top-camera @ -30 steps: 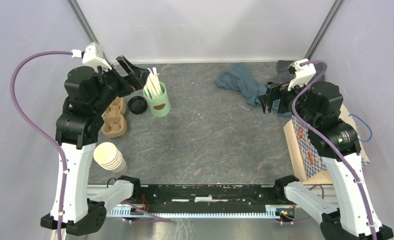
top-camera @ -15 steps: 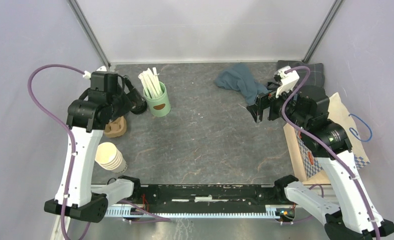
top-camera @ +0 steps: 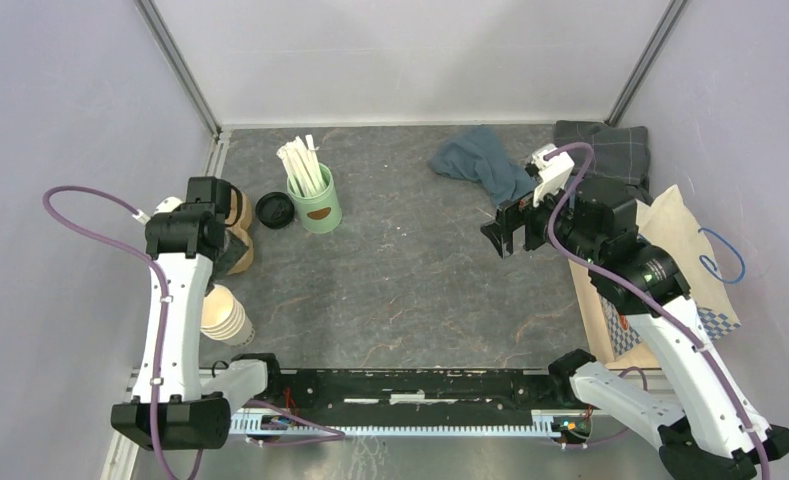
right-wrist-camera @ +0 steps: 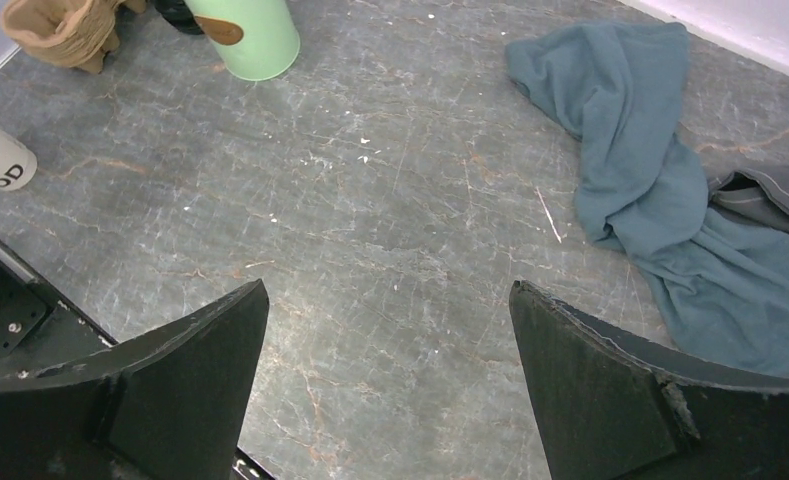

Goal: Pack the takeout coffee

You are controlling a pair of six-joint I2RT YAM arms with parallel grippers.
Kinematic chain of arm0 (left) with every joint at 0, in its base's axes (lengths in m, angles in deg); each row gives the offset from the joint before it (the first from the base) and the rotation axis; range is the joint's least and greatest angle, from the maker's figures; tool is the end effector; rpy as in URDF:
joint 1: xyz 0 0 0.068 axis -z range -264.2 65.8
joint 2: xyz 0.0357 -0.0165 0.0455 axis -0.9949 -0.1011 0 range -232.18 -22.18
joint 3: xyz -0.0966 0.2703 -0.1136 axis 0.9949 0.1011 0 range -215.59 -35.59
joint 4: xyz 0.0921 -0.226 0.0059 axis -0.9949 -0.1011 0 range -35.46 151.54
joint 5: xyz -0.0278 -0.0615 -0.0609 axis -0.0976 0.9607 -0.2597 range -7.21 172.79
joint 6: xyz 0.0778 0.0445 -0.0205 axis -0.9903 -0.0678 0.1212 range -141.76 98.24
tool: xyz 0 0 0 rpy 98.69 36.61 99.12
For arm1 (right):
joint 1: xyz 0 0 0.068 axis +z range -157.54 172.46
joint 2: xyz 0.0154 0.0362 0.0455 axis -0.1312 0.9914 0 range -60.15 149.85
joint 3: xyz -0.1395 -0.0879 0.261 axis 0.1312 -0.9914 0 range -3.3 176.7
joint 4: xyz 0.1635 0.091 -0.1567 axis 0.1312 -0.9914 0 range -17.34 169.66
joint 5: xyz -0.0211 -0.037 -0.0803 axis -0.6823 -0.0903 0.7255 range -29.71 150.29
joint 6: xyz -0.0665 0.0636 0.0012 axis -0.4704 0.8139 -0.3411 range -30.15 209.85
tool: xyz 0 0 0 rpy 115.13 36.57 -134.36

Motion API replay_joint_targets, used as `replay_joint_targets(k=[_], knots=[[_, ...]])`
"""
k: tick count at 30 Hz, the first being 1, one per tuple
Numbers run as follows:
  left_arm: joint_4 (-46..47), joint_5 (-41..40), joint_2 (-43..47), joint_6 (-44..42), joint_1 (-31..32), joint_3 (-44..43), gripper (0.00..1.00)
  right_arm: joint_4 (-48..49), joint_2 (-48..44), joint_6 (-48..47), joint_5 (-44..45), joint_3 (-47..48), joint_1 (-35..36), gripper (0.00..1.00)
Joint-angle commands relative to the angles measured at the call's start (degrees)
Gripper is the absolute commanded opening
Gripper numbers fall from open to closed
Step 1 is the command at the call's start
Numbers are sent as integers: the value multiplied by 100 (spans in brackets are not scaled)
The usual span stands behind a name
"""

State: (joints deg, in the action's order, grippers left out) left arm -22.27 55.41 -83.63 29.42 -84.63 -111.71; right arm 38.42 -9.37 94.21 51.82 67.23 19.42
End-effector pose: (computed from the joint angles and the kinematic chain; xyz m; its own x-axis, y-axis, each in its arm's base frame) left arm 0.1322 0.0390 0.3557 -0.4530 -0.6952 -0.5581 -0.8348 0.5505 -0.0082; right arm 0.1437 0.0866 0.4226 -0.3690 -0.1032 -0.9237 -0.5441 0.8297 0.1246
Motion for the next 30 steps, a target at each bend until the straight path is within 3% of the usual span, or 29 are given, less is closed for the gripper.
replay_joint_targets(k=[1, 3, 10, 17, 30], knots=[[-13, -605, -181, 357, -436, 219, 61, 213, 46, -262, 214, 91, 240, 98], [34, -590, -189, 416, -496, 271, 52, 209, 100, -307, 318, 149, 350, 98], [359, -416, -223, 239, -657, 525, 49, 233, 217, -368, 348, 188, 485, 98], [423, -455, -239, 192, -691, 664, 35, 249, 230, -388, 380, 164, 495, 98], [441, -496, -250, 281, -719, 866, 33, 220, 237, -391, 360, 207, 493, 98]])
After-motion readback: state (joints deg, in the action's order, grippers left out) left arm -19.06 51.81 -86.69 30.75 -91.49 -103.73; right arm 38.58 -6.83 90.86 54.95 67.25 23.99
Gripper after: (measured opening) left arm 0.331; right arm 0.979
